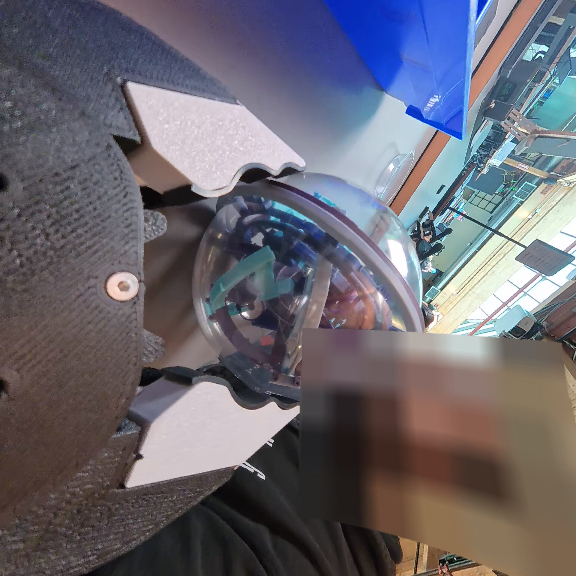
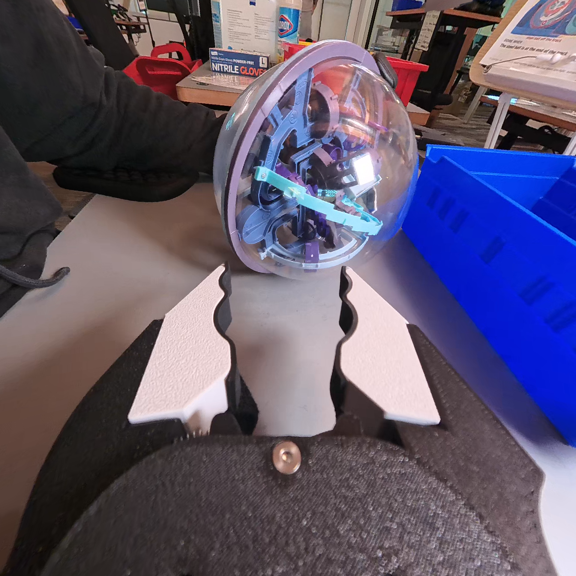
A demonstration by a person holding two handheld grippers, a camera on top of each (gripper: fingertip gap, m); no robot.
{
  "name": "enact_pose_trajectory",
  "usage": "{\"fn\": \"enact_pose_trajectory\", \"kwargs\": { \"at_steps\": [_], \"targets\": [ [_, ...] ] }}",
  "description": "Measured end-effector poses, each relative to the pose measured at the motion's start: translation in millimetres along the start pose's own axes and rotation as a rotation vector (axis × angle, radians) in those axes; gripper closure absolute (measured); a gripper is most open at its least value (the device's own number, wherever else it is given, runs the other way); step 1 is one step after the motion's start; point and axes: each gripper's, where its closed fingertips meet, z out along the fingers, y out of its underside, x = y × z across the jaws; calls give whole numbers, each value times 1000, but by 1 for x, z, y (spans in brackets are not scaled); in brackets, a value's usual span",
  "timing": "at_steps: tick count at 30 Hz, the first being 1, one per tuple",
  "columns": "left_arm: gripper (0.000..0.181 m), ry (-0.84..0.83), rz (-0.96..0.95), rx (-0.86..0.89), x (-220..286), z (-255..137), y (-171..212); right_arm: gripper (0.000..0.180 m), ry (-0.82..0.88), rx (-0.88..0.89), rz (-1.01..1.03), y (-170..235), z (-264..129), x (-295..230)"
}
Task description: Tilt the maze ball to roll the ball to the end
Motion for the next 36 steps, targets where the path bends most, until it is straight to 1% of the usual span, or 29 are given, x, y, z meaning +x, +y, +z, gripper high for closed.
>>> {"fn": "enact_pose_trajectory", "kwargs": {
  "at_steps": [14, 22, 33, 36],
  "targets": [
    [45, -11, -30, 17, -3, -3, -2, 111, 10, 18, 42, -2, -2, 5],
    [46, -6, 9, 9, 1, 0, 0, 112, 8, 24, 52, -2, -3, 6],
    [46, 26, 91, -54, 15, 18, 8, 113, -1, 58, 104, -6, -7, 11],
    [46, 32, 113, -69, 19, 21, 10, 110, -13, 66, 107, -7, -8, 10]
  ]
}}
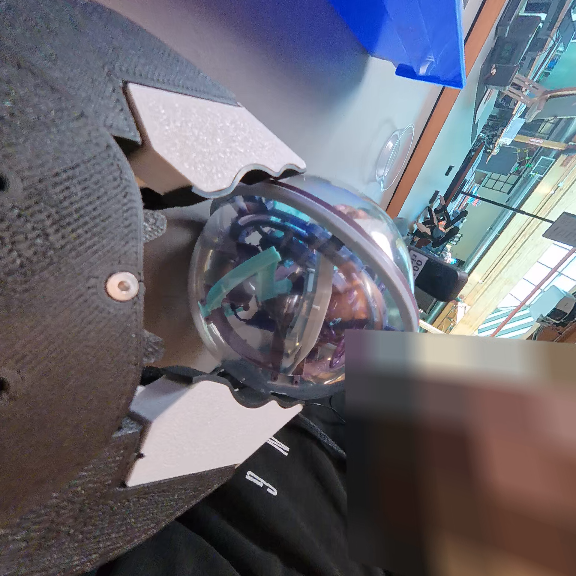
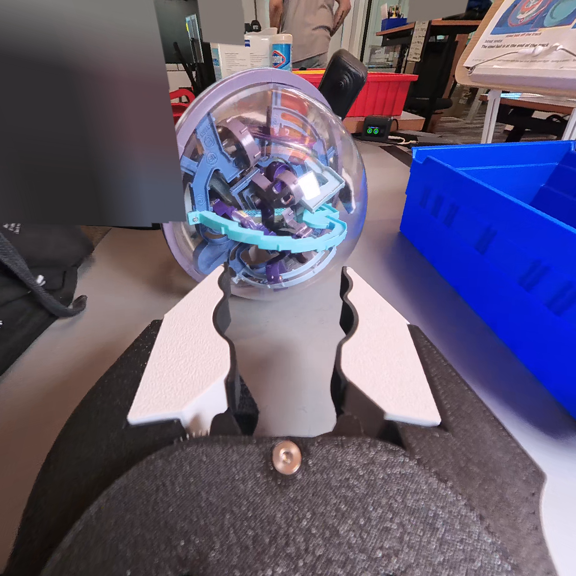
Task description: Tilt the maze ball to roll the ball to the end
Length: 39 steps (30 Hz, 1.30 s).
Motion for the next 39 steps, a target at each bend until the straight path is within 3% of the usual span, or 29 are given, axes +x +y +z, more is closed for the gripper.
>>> {"fn": "enact_pose_trajectory", "kwargs": {
  "at_steps": [11, 18, 24, 33, 39],
  "targets": [
    [47, 10, 73, -41, 11, 11, 2, 106, -76, 0, -68, 0, -1, -17],
    [48, 9, -5, 7, 7, 16, -4, 103, -83, -51, -72, 7, 2, -19],
    [48, -34, -33, 58, -9, 28, -16, 92, -92, -78, 43, 12, -5, -8],
    [49, -21, -60, 101, -14, 2, -19, 99, -48, -2, 116, -2, 11, -2],
    [49, -28, -89, 125, -24, 10, -24, 98, -32, -2, 148, 1, 2, 5]
  ]
}}
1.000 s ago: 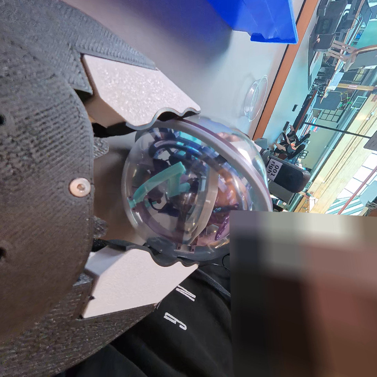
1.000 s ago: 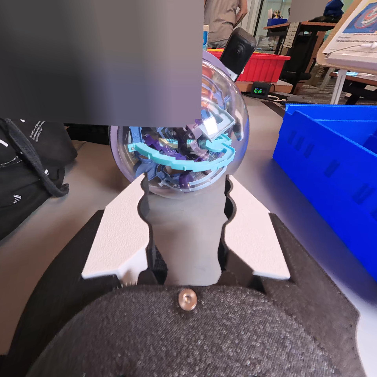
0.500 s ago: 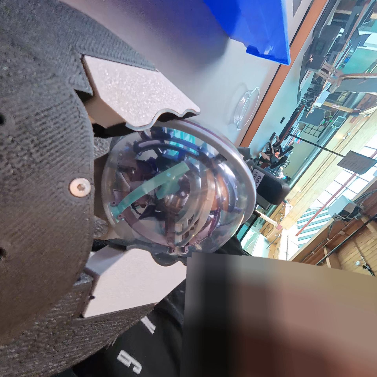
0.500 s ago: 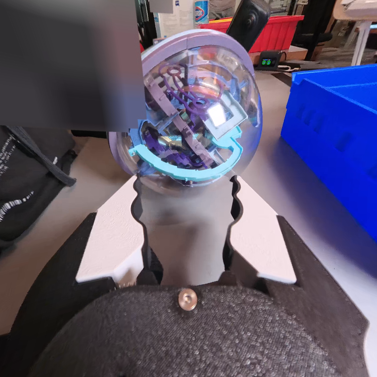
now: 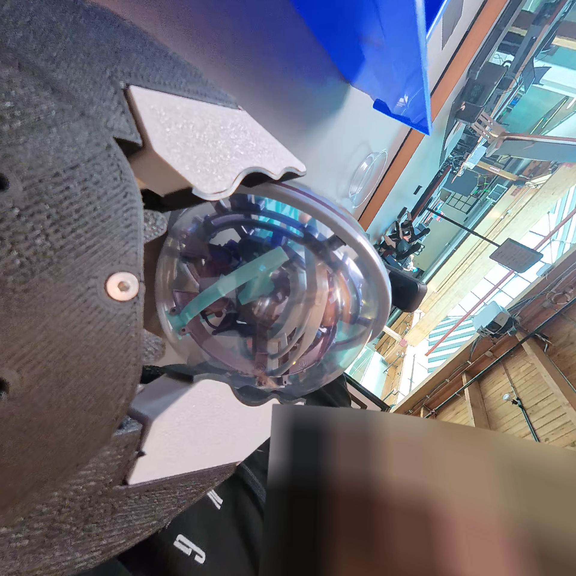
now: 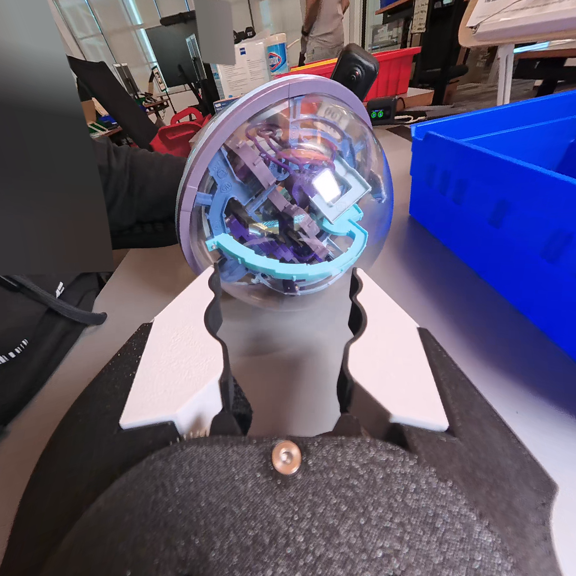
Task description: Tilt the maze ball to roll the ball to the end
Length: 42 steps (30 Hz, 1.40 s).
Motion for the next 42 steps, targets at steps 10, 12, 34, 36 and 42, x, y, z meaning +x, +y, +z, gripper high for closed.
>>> {"fn": "enact_pose_trajectory", "kwargs": {
  "at_steps": [10, 12, 34, 36, 42],
  "targets": [
    [61, 118, 129, 18, 22, -17, 1, 102, 23, 76, -76, -23, 11, -18],
    [67, 147, 150, 19, 28, -21, 1, 102, 33, 78, -129, -24, 13, -24],
    [80, 26, 143, 14, 15, -32, -11, 105, 81, 64, -178, -12, 10, -10],
    [80, 14, 142, 15, 14, -31, -12, 105, 84, 65, -167, -12, 10, -7],
    [86, -20, 45, 82, -3, -32, -23, 106, 74, 82, -11, -12, 8, 9]
  ]
}}
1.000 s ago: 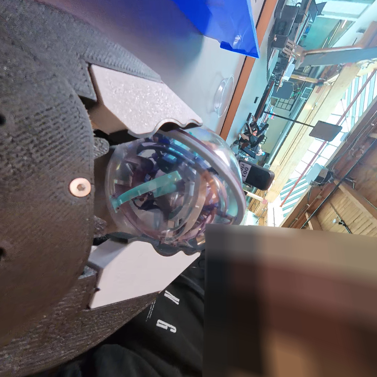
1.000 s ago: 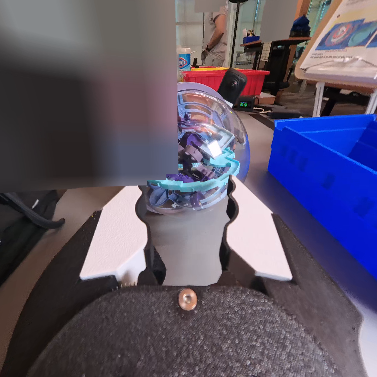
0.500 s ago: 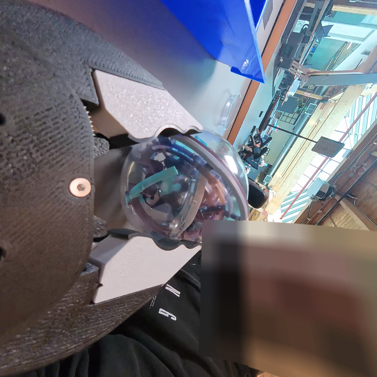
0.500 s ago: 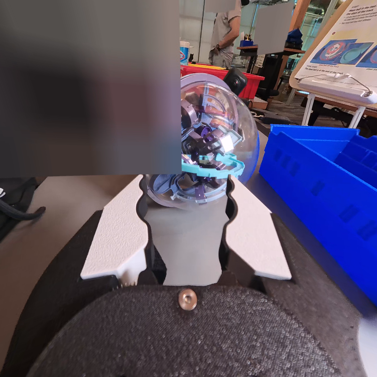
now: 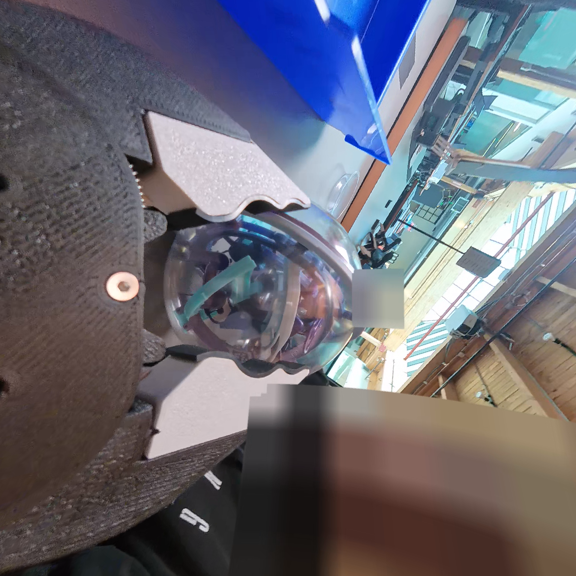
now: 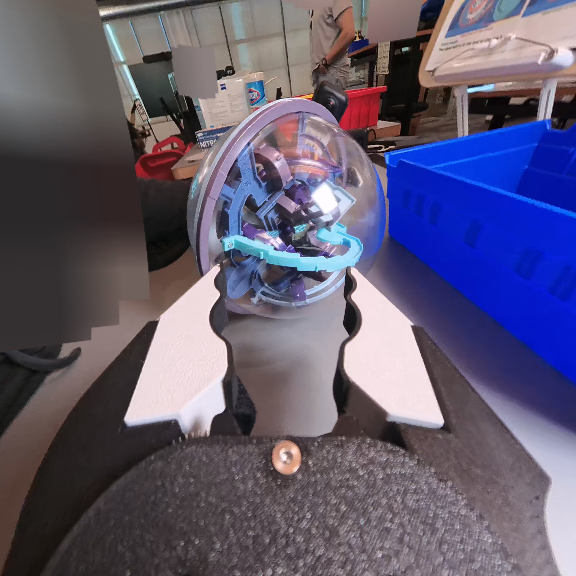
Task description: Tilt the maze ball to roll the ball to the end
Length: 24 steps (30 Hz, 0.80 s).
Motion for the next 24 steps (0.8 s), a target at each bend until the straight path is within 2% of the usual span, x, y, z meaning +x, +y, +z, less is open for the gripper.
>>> {"fn": "enact_pose_trajectory", "kwargs": {
  "at_steps": [14, 24],
  "targets": [
    [103, -79, -52, 107, -23, -10, -18, 107, -62, -18, 290, 5, 10, 18],
    [94, -171, 65, 84, -19, -5, -26, 111, -67, -12, 278, 4, 9, 15]
  ]
}}
